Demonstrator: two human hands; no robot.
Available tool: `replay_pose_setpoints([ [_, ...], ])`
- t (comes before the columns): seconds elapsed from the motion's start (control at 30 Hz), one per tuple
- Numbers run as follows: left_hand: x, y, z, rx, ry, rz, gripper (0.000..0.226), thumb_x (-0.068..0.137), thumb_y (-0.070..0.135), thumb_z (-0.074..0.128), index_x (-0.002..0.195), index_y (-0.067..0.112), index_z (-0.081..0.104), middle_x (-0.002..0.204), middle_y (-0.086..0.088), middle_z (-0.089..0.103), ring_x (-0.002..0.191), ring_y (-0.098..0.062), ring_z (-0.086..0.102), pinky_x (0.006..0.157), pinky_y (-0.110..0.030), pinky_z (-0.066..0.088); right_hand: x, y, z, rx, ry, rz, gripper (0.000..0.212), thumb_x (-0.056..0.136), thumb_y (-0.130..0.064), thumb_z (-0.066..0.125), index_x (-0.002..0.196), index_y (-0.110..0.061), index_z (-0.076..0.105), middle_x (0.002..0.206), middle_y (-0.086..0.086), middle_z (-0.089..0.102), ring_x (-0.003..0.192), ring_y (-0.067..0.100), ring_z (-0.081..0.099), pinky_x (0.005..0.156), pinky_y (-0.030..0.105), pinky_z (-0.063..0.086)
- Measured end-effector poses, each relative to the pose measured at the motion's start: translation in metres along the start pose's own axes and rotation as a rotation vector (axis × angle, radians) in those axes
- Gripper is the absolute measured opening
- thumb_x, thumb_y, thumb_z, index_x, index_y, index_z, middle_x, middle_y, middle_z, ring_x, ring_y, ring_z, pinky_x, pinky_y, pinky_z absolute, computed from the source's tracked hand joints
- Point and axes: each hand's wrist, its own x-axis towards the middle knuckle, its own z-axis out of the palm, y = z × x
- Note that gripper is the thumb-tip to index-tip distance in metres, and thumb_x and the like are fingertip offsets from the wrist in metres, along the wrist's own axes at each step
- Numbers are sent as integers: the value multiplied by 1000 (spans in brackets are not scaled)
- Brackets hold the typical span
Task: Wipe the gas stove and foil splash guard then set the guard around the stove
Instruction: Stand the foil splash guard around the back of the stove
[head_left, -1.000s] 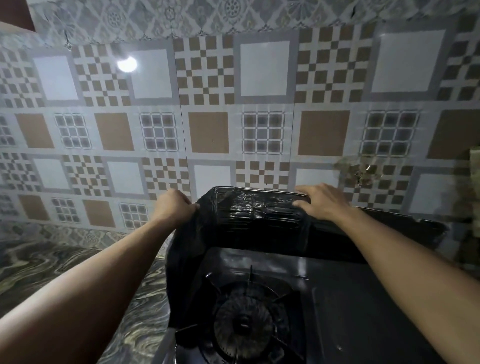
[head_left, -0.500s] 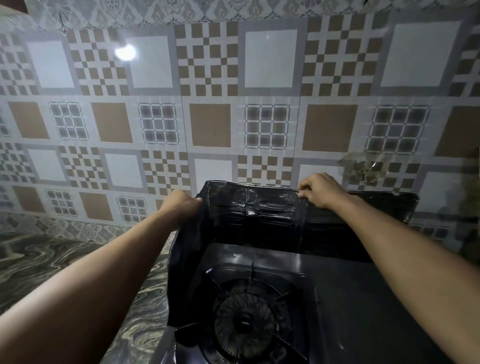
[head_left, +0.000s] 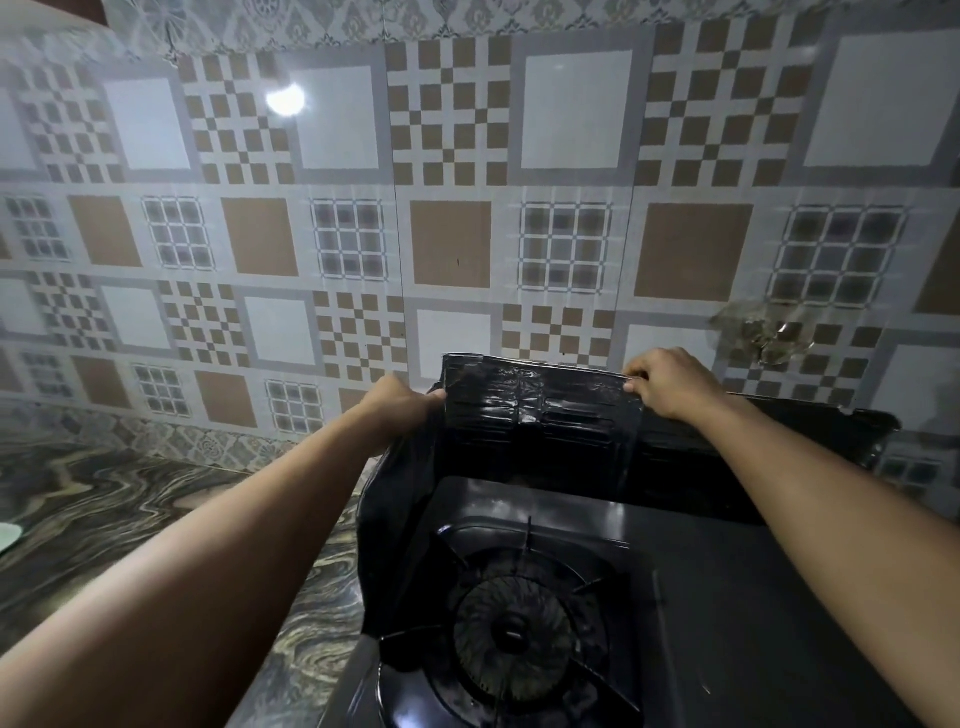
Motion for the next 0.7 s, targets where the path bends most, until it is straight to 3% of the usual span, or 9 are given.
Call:
replay_pose_setpoints([
  [0.07, -5, -2, -6, -49, -139, -76, 44, 85, 40, 70, 94, -1, 59, 83, -10, 65, 71, -19, 63, 62, -32, 52, -3, 1, 1, -41, -13, 11, 21, 89, -27, 67, 108, -17, 70, 105, 10, 69, 93, 29, 61, 76, 33, 48],
  [0.13, -10, -6, -16, 38, -330, -204, 51, 80, 42, 72, 107, -1, 61, 100, -18, 70, 89, -33, 69, 79, -48, 57, -6, 2, 1, -64, 7, 18, 23, 89, -28, 66, 109, -17, 68, 108, 11, 68, 96, 31, 61, 80, 37, 51],
  [0.2, -16, -9, -26, 151, -449, -250, 32, 90, 27, 61, 106, -1, 61, 98, -20, 71, 92, -36, 69, 89, -57, 52, -7, 4, 0, -63, 15, 30, 21, 91, -24, 63, 109, -16, 68, 108, 13, 68, 95, 32, 62, 80, 38, 52],
  [0.23, -17, -10, -30, 163, -476, -240, 20, 95, 17, 54, 99, -1, 61, 88, -18, 73, 83, -32, 70, 88, -54, 53, -8, 3, 0, -63, 14, 38, 18, 93, -22, 61, 108, -15, 69, 108, 14, 68, 94, 32, 62, 80, 38, 52],
  [0.33, -24, -6, -39, 106, -540, -213, 21, 98, 7, 44, 94, -3, 62, 73, -14, 72, 63, -25, 71, 74, -38, 56, -8, 0, 0, -75, 10, 52, 15, 94, -17, 58, 103, -15, 70, 104, 13, 68, 88, 30, 60, 75, 35, 51],
  [0.4, -26, -7, -41, 93, -550, -214, 23, 97, 9, 44, 97, -4, 63, 79, -16, 72, 67, -27, 71, 76, -38, 55, -8, -4, -1, -84, 4, 52, 13, 94, -14, 57, 98, -14, 70, 100, 12, 68, 83, 29, 57, 72, 33, 49],
  [0.53, -28, -13, -40, 66, -575, -260, 24, 96, 12, 47, 102, -4, 64, 97, -21, 70, 90, -33, 67, 102, -52, 44, -9, -9, 2, -85, 16, 68, 15, 93, -11, 55, 97, -13, 69, 99, 12, 68, 84, 30, 60, 76, 37, 53],
  [0.57, -29, -15, -38, 56, -583, -263, 26, 96, 12, 45, 100, -5, 64, 94, -20, 71, 87, -32, 68, 100, -51, 46, -10, -8, 2, -77, 21, 71, 17, 93, -10, 54, 99, -13, 69, 100, 12, 68, 86, 31, 61, 77, 38, 53],
  [0.7, -31, -18, -33, -4, -498, -264, 26, 91, 7, 41, 83, -4, 64, 66, -17, 70, 57, -27, 68, 68, -34, 53, -9, -9, 4, -67, 23, 60, 16, 94, -12, 53, 99, -12, 69, 101, 15, 67, 87, 32, 61, 79, 40, 53],
])
